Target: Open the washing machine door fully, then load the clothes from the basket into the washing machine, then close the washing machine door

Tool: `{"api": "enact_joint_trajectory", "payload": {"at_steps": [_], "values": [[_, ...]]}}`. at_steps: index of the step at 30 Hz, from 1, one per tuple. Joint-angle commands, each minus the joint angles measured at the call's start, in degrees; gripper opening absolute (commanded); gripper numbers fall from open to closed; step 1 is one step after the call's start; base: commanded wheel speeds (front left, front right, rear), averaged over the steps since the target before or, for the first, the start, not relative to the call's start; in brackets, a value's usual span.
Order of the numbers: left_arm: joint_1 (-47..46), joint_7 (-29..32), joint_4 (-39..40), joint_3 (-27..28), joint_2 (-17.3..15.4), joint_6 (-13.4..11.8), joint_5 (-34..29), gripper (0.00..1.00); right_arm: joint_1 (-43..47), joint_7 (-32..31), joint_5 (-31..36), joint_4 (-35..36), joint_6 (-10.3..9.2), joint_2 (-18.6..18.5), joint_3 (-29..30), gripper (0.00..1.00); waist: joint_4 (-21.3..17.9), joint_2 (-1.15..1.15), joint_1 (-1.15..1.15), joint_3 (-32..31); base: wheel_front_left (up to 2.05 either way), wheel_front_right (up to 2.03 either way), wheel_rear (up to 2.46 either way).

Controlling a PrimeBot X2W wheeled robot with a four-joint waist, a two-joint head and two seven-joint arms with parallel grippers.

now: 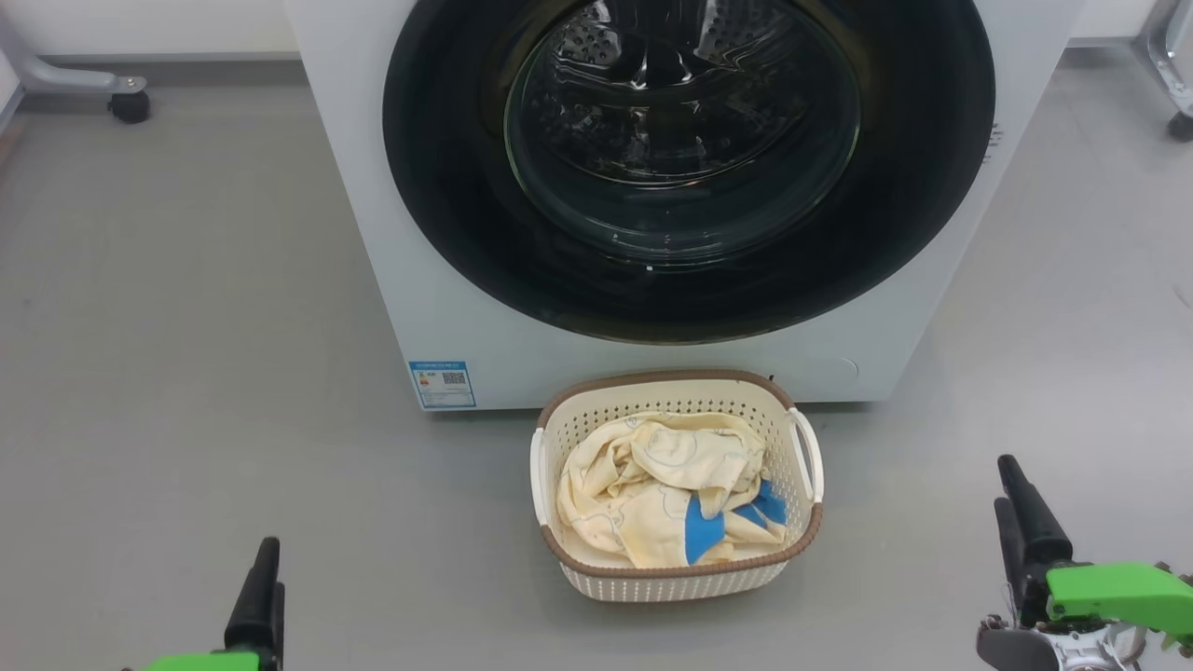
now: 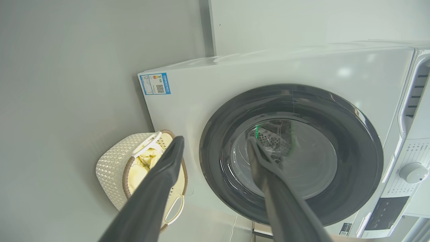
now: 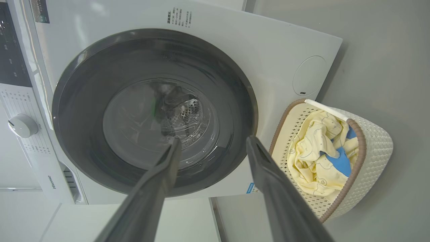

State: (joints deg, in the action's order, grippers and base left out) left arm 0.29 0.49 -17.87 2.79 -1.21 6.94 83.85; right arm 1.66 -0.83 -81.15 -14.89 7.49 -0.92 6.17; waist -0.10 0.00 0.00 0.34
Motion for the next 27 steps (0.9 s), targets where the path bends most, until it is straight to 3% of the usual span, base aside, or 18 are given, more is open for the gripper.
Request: {"api": "enact_joint_trajectory", "payload": {"at_steps": [1,27], "values": [[-2.12,-0.5,2.32,0.55,-0.81,0.21,-1.12,1.0,-1.68,0.76,1.37,2.5,0.0,-1.22,-0.28,1.0,-0.01,0.0,0.0,0.01,0.0,0.0,0.0],[-2.34,-4.7,6.14,0.47,-1.05,0.3,-17.91,1.0,-1.62,4.98,22.48,7.77,0.0,-2.93,-1.77,1.0,-0.14,0.0,0.0,0.21,0.0,0.0,0.0]]}}
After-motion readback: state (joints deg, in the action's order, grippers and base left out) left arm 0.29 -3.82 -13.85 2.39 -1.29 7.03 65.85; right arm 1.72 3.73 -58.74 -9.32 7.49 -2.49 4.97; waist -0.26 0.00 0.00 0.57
